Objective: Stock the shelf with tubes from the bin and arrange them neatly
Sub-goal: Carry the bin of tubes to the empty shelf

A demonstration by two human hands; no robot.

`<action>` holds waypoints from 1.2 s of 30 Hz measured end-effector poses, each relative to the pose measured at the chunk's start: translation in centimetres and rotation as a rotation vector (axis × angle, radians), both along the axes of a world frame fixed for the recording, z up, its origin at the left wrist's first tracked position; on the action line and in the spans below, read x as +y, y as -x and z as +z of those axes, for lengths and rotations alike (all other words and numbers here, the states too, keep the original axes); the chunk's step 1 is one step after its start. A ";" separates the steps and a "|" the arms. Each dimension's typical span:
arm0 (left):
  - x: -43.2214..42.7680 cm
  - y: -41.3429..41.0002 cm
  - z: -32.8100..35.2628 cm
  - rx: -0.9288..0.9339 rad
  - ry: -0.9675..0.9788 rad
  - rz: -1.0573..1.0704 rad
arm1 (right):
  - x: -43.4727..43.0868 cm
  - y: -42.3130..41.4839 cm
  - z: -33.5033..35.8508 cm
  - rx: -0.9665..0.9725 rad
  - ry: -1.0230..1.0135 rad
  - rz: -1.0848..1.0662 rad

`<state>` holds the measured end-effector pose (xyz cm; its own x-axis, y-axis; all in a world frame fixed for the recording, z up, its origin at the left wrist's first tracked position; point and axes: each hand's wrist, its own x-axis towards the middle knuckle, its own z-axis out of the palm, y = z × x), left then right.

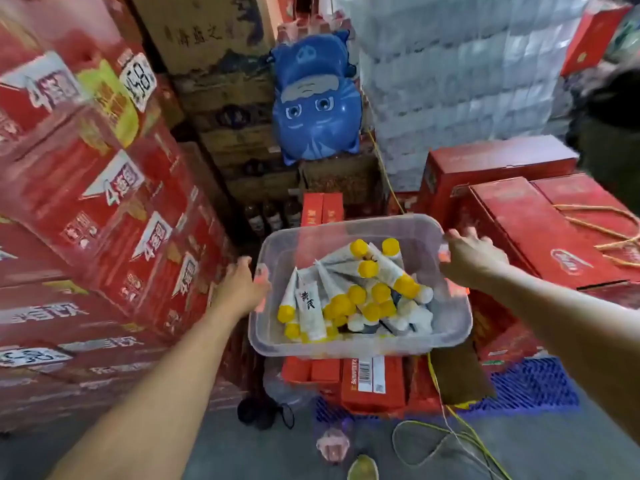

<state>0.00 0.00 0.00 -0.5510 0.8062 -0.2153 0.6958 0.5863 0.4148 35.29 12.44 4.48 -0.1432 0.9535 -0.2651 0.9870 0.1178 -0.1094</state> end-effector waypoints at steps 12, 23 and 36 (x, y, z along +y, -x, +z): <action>3.1 2.2 -5.6 -0.483 0.099 0.364 | 3.4 -0.4 -4.8 0.248 0.268 -0.492; 2.9 1.8 -3.0 -0.285 0.073 0.300 | 1.3 -1.5 -4.8 0.476 0.195 -0.560; -6.3 -8.3 2.0 -0.202 0.045 0.062 | -16.8 -13.8 -3.7 0.639 0.096 -0.699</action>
